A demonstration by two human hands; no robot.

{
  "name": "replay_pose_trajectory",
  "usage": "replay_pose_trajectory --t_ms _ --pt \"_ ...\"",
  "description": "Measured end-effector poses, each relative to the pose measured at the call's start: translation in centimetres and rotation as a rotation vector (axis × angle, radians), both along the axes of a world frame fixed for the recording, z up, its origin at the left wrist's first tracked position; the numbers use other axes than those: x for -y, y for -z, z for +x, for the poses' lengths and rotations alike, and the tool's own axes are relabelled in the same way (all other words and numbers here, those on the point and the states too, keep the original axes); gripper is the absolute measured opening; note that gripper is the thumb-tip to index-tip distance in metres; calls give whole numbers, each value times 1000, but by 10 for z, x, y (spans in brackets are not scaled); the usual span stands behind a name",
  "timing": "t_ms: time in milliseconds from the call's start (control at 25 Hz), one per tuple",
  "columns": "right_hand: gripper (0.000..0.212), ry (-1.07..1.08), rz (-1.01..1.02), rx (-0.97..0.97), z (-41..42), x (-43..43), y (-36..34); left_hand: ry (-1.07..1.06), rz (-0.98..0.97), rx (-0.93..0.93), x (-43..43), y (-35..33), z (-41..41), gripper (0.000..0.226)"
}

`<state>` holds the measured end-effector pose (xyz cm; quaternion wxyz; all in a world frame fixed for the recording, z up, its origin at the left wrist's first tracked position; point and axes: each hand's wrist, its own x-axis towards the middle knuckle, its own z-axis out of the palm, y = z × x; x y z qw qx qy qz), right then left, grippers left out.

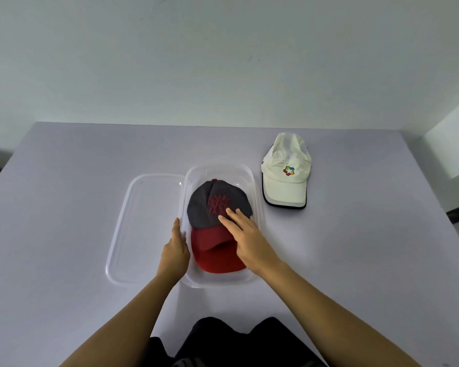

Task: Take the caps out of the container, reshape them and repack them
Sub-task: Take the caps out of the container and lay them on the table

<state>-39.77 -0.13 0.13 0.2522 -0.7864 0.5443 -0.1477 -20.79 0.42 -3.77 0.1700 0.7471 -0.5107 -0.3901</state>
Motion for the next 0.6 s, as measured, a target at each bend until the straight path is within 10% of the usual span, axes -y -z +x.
replay_pose_trajectory --t_ms 280,600 --pt "81 272 -456 316 -69 -46 -23 -15 -29 8 -2 0 -2 51" --pt "91 448 -440 -3 -144 -128 36 -6 -11 -2 -3 -1 -2 52"
